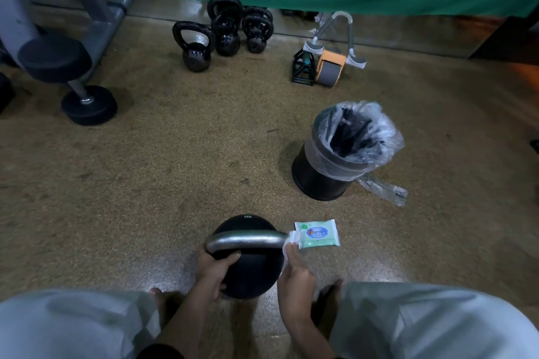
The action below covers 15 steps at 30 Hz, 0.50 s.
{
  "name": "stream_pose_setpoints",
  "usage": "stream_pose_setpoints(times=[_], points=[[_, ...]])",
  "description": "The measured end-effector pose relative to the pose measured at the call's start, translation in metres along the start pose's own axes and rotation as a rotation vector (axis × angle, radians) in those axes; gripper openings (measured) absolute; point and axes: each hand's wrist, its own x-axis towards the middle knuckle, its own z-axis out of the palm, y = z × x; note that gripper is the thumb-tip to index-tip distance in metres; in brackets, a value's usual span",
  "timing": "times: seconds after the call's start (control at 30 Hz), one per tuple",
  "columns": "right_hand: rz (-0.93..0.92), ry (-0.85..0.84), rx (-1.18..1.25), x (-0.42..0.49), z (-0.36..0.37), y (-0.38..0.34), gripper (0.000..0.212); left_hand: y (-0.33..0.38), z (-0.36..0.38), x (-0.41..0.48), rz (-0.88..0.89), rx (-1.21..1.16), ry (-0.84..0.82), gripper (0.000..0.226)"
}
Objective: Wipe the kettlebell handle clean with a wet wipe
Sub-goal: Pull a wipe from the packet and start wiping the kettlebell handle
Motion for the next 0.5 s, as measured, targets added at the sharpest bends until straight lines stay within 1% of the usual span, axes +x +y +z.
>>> stream_pose_setpoints(times=[0.07,0.2,0.27,0.33,0.43,0.5], points=[[0.029,0.045,0.000,0.002,0.004,-0.003,0.035,-0.001,0.000,0.001,0.000,0.005,-0.003,0.069],[-0.031,0.036,0.019,-0.009,0.013,0.003,0.044,-0.003,0.000,0.000,-0.001,0.007,-0.002,0.068],[0.000,0.010,0.082,-0.011,0.012,0.007,0.042,-0.003,0.000,0.000,0.003,0.002,-0.003,0.068],[0.055,0.019,0.126,-0.005,0.010,0.006,0.037,-0.003,0.000,0.000,0.006,-0.003,-0.007,0.068],[-0.027,0.089,0.048,0.006,0.007,-0.003,0.040,-0.001,0.001,-0.001,0.001,-0.001,-0.008,0.068],[-0.081,0.080,0.029,0.006,0.008,-0.003,0.047,-0.002,0.002,-0.002,-0.001,0.007,-0.003,0.068]])
